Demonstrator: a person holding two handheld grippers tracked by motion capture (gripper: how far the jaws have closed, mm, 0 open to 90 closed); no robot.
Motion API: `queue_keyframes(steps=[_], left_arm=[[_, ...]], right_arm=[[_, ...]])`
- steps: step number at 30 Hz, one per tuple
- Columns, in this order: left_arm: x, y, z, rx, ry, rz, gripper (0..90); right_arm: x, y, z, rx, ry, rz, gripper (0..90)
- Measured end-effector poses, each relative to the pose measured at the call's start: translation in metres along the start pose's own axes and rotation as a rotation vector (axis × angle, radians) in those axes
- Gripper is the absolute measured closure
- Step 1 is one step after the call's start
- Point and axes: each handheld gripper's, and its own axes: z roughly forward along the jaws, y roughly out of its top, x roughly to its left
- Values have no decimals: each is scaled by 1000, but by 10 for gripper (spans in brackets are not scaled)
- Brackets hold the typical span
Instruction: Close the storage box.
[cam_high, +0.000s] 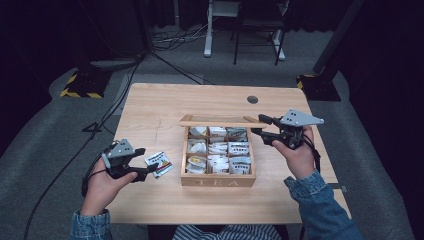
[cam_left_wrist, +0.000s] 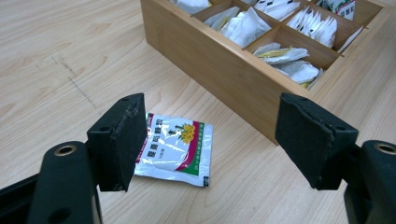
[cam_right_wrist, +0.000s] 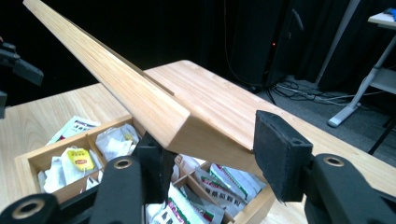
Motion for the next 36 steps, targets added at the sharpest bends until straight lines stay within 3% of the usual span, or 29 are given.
queue_keyframes(steps=[12,26,36], left_arm=[[5,-10,0,17,3,-45,262],[9,-15,7,50,-2,-58,262],[11,-16,8,42,-5,-70,263]], right_arm=[[7,-4,-8,85,17,-17,473],[16,-15,-10,158,32,-50,453],[22,-24,-10,213,33,-81,430]])
